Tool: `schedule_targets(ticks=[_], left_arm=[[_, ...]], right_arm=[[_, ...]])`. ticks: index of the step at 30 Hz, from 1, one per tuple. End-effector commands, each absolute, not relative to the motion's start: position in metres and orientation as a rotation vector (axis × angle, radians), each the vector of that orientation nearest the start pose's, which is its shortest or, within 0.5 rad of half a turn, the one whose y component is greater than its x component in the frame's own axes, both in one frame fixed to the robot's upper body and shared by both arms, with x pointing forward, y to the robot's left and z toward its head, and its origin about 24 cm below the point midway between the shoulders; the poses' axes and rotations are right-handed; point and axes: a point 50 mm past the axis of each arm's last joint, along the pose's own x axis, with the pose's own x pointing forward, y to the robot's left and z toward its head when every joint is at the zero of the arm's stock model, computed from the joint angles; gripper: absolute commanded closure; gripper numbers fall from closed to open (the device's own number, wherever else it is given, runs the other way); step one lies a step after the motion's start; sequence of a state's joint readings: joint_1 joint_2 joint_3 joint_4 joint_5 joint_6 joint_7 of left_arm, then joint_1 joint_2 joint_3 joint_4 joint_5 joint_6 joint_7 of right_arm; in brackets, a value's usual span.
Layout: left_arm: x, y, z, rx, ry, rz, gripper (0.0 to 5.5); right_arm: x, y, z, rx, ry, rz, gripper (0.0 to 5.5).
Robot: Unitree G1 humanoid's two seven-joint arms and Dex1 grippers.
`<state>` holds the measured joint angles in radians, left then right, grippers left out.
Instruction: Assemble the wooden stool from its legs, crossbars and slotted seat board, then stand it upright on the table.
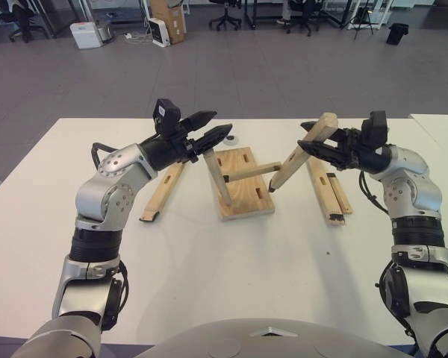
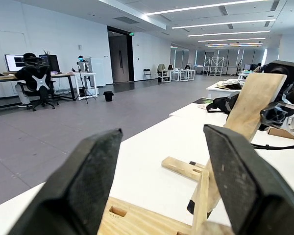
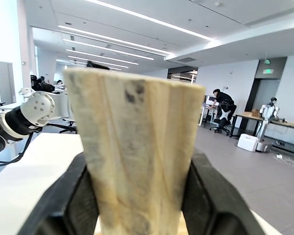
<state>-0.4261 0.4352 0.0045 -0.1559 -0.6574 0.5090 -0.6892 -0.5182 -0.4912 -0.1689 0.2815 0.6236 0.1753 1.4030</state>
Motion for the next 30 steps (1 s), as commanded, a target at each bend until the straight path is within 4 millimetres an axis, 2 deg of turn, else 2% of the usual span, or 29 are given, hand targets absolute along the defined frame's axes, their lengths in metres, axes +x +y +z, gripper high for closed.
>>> schedule_targets(ticks=[1, 7, 13, 22, 25, 29, 30], left_arm=[[0.286, 0.147, 0.124, -0.140, 0.118, -0.913, 2.47], [0.282, 0.141, 0.119, -0.159, 0.112, -0.908, 2.47], [0.279, 0.139, 0.116, -0.181, 0.110, -0.894, 2.47], [0.280, 0.142, 0.116, -0.184, 0.105, -0.862, 2.47], [0.280, 0.142, 0.116, -0.187, 0.104, -0.857, 2.47], [0.279, 0.141, 0.114, -0.185, 0.106, -0.865, 2.47], [0.279, 0.141, 0.114, -0.182, 0.108, -0.870, 2.47]], right_arm=[[0.304, -0.197, 0.186, 0.024, -0.329, 1.398, 3.44], [0.309, -0.190, 0.185, 0.000, -0.270, 1.470, 3.44], [0.319, -0.191, 0.177, -0.004, -0.223, 1.468, 3.44], [0.308, -0.207, 0.176, -0.003, -0.158, 1.485, 3.44], [0.309, -0.218, 0.172, -0.028, -0.137, 1.441, 3.44], [0.313, -0.222, 0.170, -0.036, -0.164, 1.386, 3.44], [0.312, -0.229, 0.163, -0.032, -0.161, 1.331, 3.44]])
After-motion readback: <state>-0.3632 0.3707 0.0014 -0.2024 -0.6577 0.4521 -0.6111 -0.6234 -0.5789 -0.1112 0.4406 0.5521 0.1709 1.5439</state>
